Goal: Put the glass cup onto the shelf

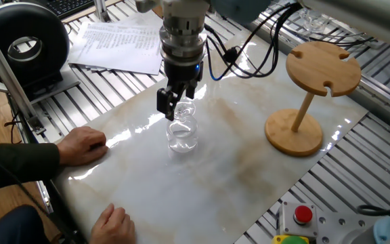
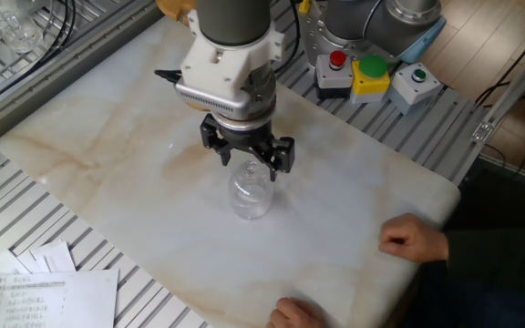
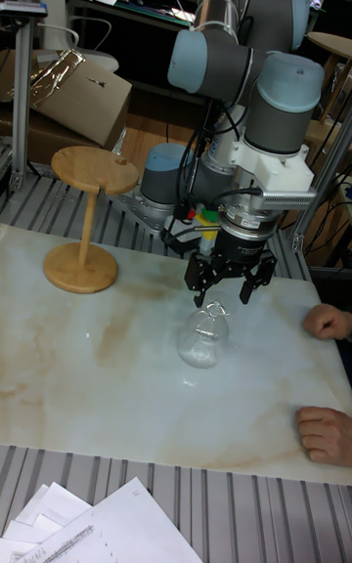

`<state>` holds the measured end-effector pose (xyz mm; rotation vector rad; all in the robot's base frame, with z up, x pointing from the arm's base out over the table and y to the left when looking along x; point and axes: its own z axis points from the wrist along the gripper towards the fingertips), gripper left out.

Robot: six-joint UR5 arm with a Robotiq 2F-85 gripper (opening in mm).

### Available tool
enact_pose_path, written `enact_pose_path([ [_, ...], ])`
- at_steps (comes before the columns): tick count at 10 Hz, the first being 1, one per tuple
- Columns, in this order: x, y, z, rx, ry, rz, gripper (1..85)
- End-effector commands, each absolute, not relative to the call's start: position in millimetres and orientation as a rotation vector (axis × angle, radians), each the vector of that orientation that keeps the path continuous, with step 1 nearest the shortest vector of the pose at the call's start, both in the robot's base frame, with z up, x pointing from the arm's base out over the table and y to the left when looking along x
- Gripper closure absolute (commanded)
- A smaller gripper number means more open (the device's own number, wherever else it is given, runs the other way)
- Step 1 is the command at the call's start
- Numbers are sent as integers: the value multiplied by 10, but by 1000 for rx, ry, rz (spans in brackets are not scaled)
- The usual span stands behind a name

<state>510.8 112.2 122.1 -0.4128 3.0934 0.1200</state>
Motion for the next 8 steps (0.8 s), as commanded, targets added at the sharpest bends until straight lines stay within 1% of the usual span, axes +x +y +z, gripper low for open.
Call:
enact_pose_path([
  [1, 5097, 1150, 1168, -396, 3089, 124, 77],
  [5, 5095, 1100, 1076, -402, 3081, 105, 77],
  [6, 5097, 1088, 1066, -402, 3081, 95, 93],
  [7, 5096, 1068, 1063, -402, 3082, 83, 130],
  [8, 5097, 1059, 1061, -402, 3083, 79, 143],
])
